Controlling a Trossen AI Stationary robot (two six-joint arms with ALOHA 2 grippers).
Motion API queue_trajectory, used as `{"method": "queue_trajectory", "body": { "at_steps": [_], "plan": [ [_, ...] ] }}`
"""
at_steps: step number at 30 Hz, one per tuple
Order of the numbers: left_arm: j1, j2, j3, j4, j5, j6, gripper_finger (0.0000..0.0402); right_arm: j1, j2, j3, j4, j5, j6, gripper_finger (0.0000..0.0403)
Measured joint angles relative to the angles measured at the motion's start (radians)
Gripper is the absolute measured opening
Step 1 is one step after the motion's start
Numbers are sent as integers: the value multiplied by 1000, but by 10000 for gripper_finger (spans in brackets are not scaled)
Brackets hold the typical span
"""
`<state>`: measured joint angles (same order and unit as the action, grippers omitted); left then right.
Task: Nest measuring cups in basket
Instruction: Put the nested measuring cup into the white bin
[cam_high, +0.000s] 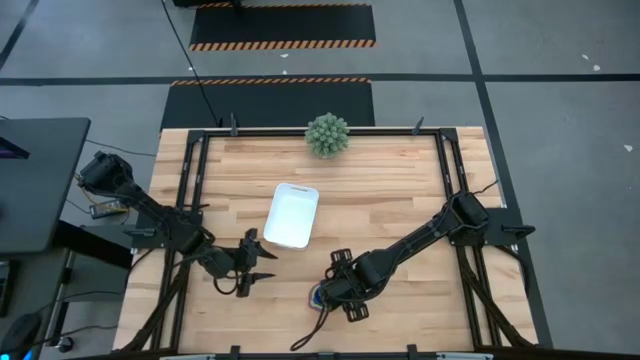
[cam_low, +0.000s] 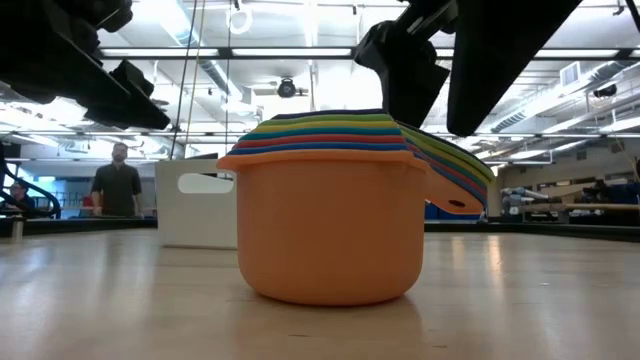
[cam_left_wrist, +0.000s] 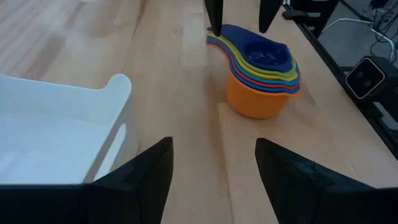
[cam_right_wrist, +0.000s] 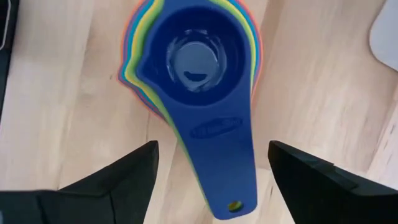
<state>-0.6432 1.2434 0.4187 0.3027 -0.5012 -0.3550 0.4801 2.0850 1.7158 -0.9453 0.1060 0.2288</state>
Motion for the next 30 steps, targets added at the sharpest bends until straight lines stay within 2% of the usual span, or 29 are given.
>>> {"method": "queue_trajectory", "body": {
  "at_steps": [12,21,30],
  "plan": [
    [0,0,0,0,53,-17,233,-4,8,-22,61,-2,-47,311],
    [0,0,0,0,61,-21,233,-21,9,-108,130,-5,-70,309],
    [-3,0,0,-1,63,-20,233,-38,9,-163,189,-29,-83,268]
  ]
}}
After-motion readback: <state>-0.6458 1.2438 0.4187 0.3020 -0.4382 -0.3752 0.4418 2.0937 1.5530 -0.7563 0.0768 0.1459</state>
